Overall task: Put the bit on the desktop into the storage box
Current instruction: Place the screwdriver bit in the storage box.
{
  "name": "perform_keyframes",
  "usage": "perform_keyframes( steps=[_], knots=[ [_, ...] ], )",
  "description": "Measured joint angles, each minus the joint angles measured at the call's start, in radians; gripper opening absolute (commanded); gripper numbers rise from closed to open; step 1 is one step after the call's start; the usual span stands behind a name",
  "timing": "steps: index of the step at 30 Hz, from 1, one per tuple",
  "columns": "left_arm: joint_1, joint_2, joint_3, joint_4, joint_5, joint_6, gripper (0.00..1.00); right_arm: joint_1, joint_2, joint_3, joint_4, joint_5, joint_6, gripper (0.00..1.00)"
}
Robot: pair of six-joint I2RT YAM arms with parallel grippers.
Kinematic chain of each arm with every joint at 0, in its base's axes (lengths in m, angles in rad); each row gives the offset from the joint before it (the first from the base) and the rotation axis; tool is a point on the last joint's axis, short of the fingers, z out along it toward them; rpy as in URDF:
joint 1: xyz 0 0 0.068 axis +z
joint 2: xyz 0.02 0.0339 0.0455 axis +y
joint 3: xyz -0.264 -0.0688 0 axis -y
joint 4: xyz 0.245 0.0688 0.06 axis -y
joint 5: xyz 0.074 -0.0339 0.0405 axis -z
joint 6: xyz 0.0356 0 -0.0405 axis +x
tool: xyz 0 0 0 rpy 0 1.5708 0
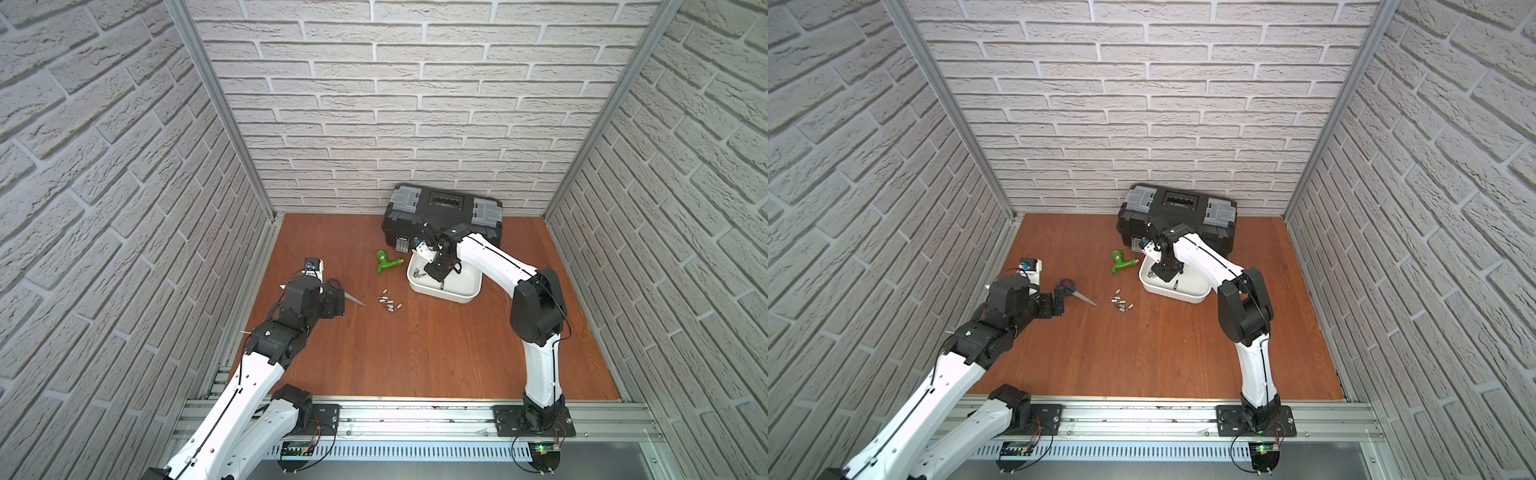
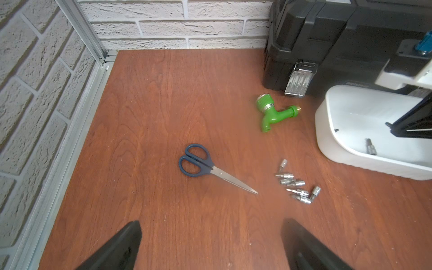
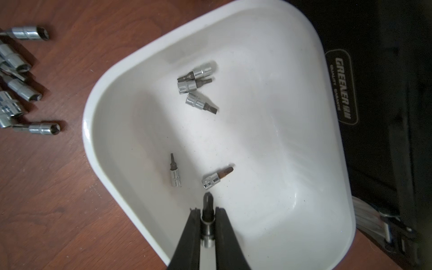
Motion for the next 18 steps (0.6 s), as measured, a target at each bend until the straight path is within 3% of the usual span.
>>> perform_keyframes(
  steps=[18],
  knots=[
    [0.0, 0.0, 0.0, 0.0, 0.0, 0.0, 0.98, -0.006, 0.073, -0.02, 0.039, -0.007, 0.0, 0.12]
  ],
)
